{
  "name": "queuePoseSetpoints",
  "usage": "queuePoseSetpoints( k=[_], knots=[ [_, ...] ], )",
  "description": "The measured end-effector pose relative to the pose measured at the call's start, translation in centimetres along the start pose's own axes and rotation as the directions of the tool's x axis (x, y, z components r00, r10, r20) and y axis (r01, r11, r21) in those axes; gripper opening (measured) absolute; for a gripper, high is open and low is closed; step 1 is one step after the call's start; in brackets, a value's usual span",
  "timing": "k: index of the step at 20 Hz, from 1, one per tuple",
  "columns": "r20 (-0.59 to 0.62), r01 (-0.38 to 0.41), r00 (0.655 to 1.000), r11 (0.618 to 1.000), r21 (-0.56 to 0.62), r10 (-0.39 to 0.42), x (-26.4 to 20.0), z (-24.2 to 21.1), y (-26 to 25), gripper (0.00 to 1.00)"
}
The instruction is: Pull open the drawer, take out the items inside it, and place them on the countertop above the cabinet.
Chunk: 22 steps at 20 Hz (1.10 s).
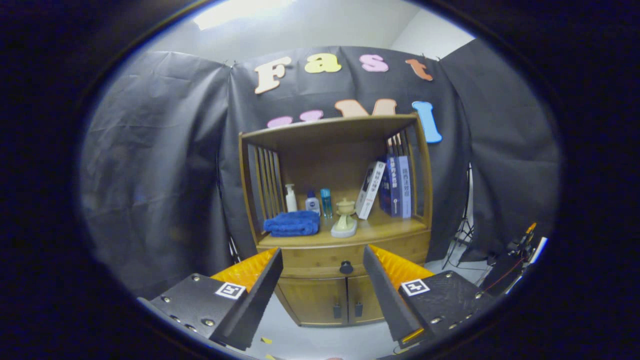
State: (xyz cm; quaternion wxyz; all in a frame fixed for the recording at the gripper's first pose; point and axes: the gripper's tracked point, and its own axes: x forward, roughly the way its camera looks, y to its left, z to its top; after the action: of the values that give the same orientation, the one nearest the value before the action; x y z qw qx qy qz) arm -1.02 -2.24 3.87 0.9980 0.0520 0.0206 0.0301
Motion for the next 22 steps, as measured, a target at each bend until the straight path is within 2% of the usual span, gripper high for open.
queuePoseSetpoints(
  k=[5, 11, 19, 22],
  knots=[
    [0.040, 0.035, 0.999, 0.999, 0.022, -0.035, -1.3, 3.2, -0.4, 0.98],
    [0.093, 0.061, 0.994, 0.998, -0.023, -0.058, -1.8, 4.1, 0.4, 0.99],
    [0.150, 0.015, 0.989, 1.000, -0.015, -0.013, -1.9, 4.8, 2.7, 0.99],
    [0.137, 0.005, 0.991, 0.999, -0.043, 0.000, -2.0, 4.1, 2.7, 0.99]
  ],
)
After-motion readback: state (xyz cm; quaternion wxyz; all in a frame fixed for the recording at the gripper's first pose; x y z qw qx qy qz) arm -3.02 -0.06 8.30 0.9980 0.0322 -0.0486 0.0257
